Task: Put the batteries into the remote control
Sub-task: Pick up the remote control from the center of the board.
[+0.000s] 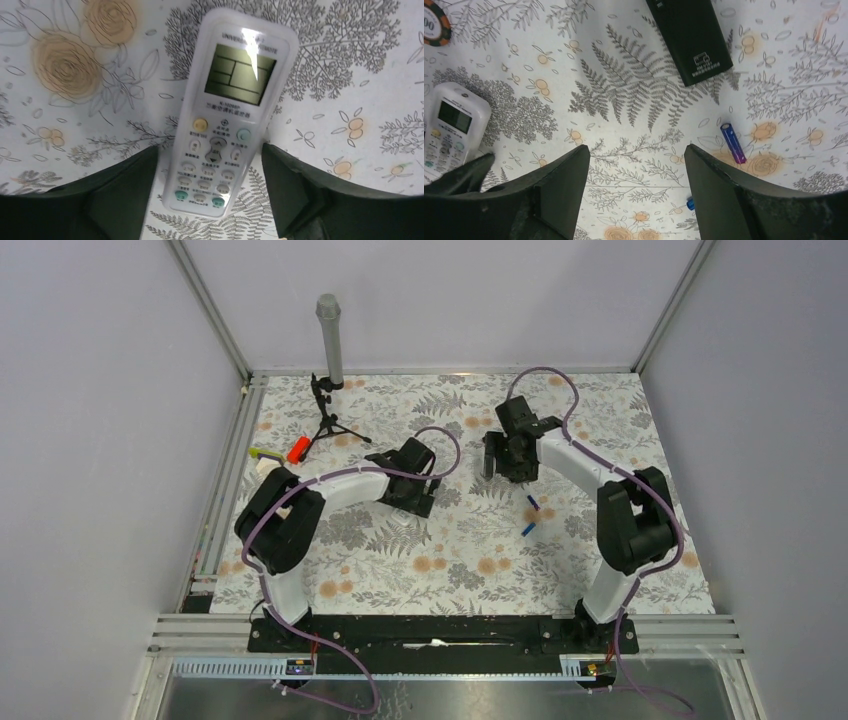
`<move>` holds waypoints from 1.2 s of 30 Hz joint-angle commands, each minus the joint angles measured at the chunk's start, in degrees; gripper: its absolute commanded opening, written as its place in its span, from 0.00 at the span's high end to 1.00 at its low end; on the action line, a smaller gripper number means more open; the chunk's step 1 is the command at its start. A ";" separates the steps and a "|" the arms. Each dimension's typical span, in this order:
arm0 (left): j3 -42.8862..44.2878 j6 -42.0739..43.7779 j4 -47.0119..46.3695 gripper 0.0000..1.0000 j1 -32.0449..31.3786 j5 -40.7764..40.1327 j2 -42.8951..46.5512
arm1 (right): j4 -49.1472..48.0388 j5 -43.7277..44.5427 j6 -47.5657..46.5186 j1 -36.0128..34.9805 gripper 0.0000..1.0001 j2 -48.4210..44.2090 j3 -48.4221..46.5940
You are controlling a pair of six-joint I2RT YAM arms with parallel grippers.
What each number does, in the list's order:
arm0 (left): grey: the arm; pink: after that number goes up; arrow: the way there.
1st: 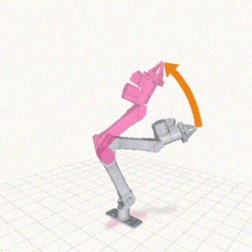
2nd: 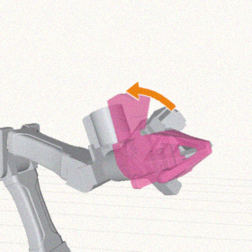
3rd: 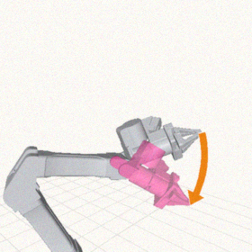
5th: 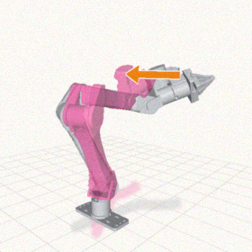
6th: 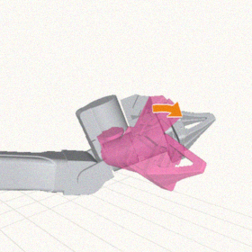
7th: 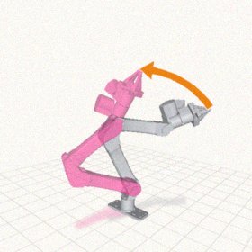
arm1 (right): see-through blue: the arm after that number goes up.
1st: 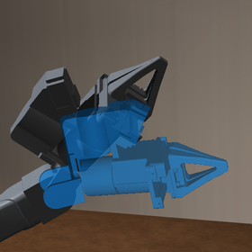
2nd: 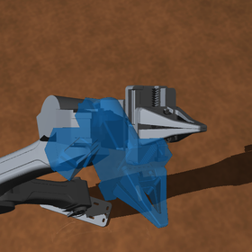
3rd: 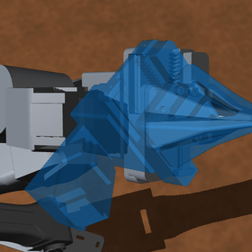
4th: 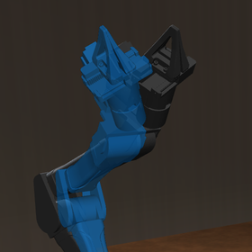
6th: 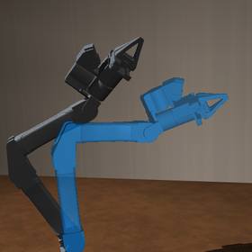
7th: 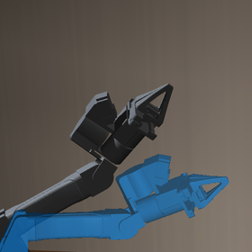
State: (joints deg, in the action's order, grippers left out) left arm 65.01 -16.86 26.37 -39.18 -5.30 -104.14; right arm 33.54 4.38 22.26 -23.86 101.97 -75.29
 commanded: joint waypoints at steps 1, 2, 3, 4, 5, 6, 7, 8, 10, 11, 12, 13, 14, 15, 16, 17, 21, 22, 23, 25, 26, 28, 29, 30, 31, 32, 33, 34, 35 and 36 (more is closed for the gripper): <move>2.22 -0.53 -1.35 0.25 0.33 -4.96 -1.32 | -2.77 -3.19 2.79 1.22 0.23 -5.07 3.99; 1.92 -0.74 -1.67 0.30 0.33 -5.43 -1.22 | -3.11 -3.32 3.05 1.41 0.23 -5.93 4.91; 1.45 -0.80 -2.25 0.34 0.14 -6.04 -1.10 | -3.51 -3.33 3.23 1.56 0.23 -6.92 5.82; 0.79 -0.88 -2.62 0.37 -0.10 -6.83 -0.93 | -3.85 -3.52 3.45 1.82 0.23 -7.84 6.72; 0.35 -0.90 -3.02 0.41 -0.57 -7.45 -0.90 | -4.32 -3.77 3.67 2.14 0.23 -8.69 7.53; -0.05 -0.83 -3.34 0.44 -1.12 -8.02 -0.94 | -4.98 -4.13 3.86 2.43 0.23 -9.85 8.66; -0.40 -0.73 -3.68 0.47 -1.73 -8.50 -1.04 | -5.61 -4.20 4.16 2.75 0.23 -10.72 9.53; -0.84 -0.65 -4.02 0.50 -2.54 -8.74 -1.21 | -6.32 -5.95 4.63 3.10 0.23 -11.44 10.36; -1.08 -0.59 -4.08 0.57 -3.51 -9.21 -1.34 | -7.19 -8.44 5.55 3.61 0.23 -12.73 11.38; -1.09 -0.88 -3.95 0.60 -3.75 -9.27 -1.10 | -7.29 -10.15 6.23 3.77 0.24 -13.49 11.70; -1.14 -1.27 -3.88 0.63 -3.83 -8.94 -0.62 | -7.55 -12.12 6.87 3.81 0.24 -14.23 11.96; -1.19 -1.85 -3.83 0.65 -3.84 -8.60 0.15 | -8.44 -14.86 7.92 3.82 0.24 -15.09 12.49; -1.09 -2.38 -3.83 0.66 -3.88 -8.14 1.08 | -9.47 -17.77 8.77 3.82 0.24 -16.12 13.12; -0.88 -2.87 -3.87 0.66 -3.89 -7.07 2.10 | -10.70 -20.41 9.61 3.82 0.24 -17.30 13.91; -0.52 -3.13 -4.46 0.65 -3.82 -3.77 3.24 | -12.38 -22.73 10.43 3.82 0.25 -18.87 14.92; -0.12 -3.53 -5.20 0.65 -3.80 -1.04 4.51 | -14.03 -24.52 11.41 3.82 0.25 -21.17 16.51; 1.55 -8.85 -8.45 0.65 -3.79 7.80 8.55 | -18.88 -28.39 10.47 3.79 0.24 -28.63 20.60; 1.92 -10.84 -9.18 0.65 -3.80 8.80 9.04 | -19.39 -28.63 9.85 3.79 0.23 -30.61 21.34; 2.04 -12.34 -10.05 0.65 -3.68 9.53 9.57 | -20.25 -29.23 8.99 3.81 0.22 -32.42 22.22; 1.97 -15.46 -12.05 0.65 -3.49 11.24 10.65 | -21.79 -30.81 8.67 3.82 0.21 -35.34 23.40; 1.97 -16.80 -12.99 0.66 -3.20 12.63 11.22 | -22.79 -32.10 9.12 3.82 0.21 -36.10 23.56; 1.69 -18.46 -15.08 0.66 -2.62 15.09 12.62 | -26.22 -35.63 11.23 3.80 0.21 -36.84 24.32; 1.74 -18.87 -15.68 0.66 -2.14 16.04 13.46 | -28.36 -37.33 12.74 3.80 0.21 -36.92 24.66; 1.65 -19.21 -16.20 0.66 -1.46 16.97 14.37 | -30.87 -38.92 14.24 3.75 0.21 -36.86 25.14; 1.34 -19.65 -16.93 0.66 -0.45 18.04 15.53 | -33.89 -40.55 15.88 3.72 0.21 -36.77 25.77; 0.94 -20.28 -17.78 0.66 0.64 19.58 16.72 | -37.59 -42.04 17.32 3.73 0.21 -36.78 26.45; 0.36 -21.08 -19.19 0.66 2.07 21.75 17.78 | -41.39 -43.80 18.27 3.41 0.23 -36.98 27.28; 0.19 -21.97 -19.96 0.66 3.60 23.55 18.80 | -45.18 -44.95 19.17 2.93 0.23 -37.50 27.91; 0.49 -22.73 -19.64 0.66 4.86 25.17 19.71 | -47.64 -44.77 20.16 2.26 0.23 -38.27 28.31; 0.47 -23.11 -19.92 0.66 5.94 26.50 20.93 | -50.21 -44.69 20.71 1.52 0.22 -38.94 28.72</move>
State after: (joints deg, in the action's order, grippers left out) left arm 64.75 -35.86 13.10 -37.85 12.97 -89.47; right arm -0.51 -34.26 37.95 -20.34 65.30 -48.10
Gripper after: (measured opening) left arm 0.534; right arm 0.774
